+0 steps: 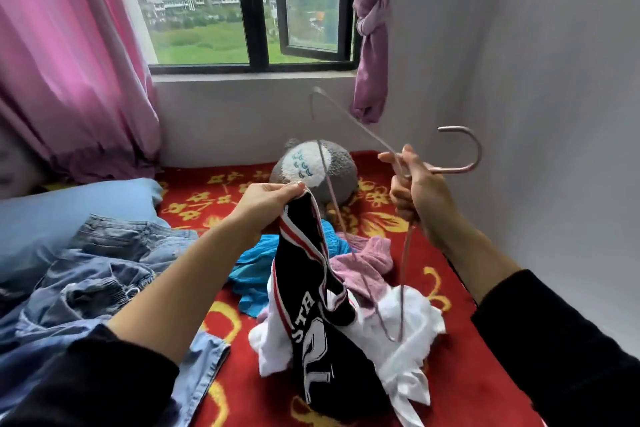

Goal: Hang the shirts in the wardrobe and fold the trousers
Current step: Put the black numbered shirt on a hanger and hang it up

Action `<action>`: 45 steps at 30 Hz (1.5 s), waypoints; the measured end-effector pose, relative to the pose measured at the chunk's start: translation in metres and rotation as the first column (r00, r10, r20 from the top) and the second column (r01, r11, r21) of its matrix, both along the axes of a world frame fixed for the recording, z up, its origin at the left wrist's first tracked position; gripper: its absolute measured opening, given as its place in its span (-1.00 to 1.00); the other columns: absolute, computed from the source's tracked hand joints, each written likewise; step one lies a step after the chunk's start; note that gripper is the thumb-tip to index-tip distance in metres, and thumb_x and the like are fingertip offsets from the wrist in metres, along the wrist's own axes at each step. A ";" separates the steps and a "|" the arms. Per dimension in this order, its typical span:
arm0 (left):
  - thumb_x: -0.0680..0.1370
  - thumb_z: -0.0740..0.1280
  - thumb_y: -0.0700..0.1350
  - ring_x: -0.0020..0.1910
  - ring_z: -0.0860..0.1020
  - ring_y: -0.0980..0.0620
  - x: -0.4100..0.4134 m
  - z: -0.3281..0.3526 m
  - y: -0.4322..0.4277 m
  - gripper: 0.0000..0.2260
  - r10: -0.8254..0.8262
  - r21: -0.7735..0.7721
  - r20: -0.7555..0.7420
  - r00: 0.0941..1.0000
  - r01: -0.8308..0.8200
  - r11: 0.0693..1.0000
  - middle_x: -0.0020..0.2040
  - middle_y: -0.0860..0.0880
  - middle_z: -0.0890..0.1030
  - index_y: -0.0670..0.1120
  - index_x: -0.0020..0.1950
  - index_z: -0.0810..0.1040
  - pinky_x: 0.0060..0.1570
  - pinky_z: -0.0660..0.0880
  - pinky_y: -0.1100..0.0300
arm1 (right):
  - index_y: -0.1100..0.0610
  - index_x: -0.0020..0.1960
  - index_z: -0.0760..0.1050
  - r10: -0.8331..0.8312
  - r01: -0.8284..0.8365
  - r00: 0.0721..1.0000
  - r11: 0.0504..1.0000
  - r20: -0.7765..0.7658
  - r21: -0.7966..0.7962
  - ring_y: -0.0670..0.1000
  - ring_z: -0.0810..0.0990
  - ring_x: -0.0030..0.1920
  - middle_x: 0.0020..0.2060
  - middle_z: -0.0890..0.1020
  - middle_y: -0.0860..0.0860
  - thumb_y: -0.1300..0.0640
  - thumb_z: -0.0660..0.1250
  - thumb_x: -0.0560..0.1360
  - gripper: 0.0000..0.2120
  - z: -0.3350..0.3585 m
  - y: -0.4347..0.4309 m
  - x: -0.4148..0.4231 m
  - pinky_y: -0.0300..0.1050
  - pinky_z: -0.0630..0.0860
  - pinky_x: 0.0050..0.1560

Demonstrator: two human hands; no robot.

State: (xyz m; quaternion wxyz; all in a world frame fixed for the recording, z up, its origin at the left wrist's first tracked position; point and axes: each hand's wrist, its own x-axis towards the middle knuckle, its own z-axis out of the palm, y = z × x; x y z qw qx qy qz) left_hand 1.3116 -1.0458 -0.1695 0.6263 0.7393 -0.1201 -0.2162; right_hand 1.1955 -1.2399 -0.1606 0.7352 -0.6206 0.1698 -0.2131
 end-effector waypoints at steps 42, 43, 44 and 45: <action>0.42 0.35 -0.19 -0.51 0.58 0.06 0.030 0.012 0.047 -0.85 -0.022 0.302 0.583 0.812 -0.192 0.934 -0.47 -0.05 0.63 -0.04 -0.27 0.70 -0.32 0.58 0.24 | 0.15 -0.57 0.46 -0.039 -0.087 0.988 0.646 -0.148 -0.758 -0.14 0.32 -0.63 -0.69 0.39 -0.06 0.18 0.34 0.41 -0.63 0.007 -0.002 0.047 -0.33 0.24 -0.52; 0.42 0.35 -0.20 -0.52 0.56 0.08 0.030 0.016 0.046 -0.85 -0.029 0.282 0.578 0.816 -0.167 0.945 -0.49 -0.03 0.61 -0.04 -0.26 0.70 -0.30 0.56 0.24 | 0.13 -0.58 0.46 -0.017 -0.121 0.985 0.633 -0.170 -0.764 -0.14 0.33 -0.63 -0.70 0.38 -0.08 0.19 0.34 0.42 -0.60 0.011 -0.001 0.051 -0.36 0.24 -0.51; 0.43 0.34 -0.21 -0.52 0.55 0.09 0.032 0.019 0.046 -0.85 -0.033 0.253 0.576 0.816 -0.140 0.957 -0.50 -0.01 0.60 -0.04 -0.23 0.70 -0.29 0.54 0.25 | 0.11 -0.60 0.46 -0.008 -0.126 0.986 0.629 -0.169 -0.767 -0.14 0.33 -0.63 -0.70 0.37 -0.09 0.19 0.35 0.44 -0.57 0.017 -0.001 0.054 -0.37 0.24 -0.51; 0.44 0.34 -0.23 -0.51 0.53 0.12 0.034 0.022 0.048 -0.84 -0.031 0.222 0.596 0.803 -0.127 0.967 -0.50 0.01 0.59 -0.03 -0.20 0.70 -0.29 0.51 0.26 | 0.09 -0.63 0.46 -0.004 -0.115 0.988 0.637 -0.153 -0.762 -0.14 0.32 -0.63 -0.70 0.37 -0.10 0.19 0.36 0.45 -0.54 0.024 -0.001 0.058 -0.38 0.23 -0.50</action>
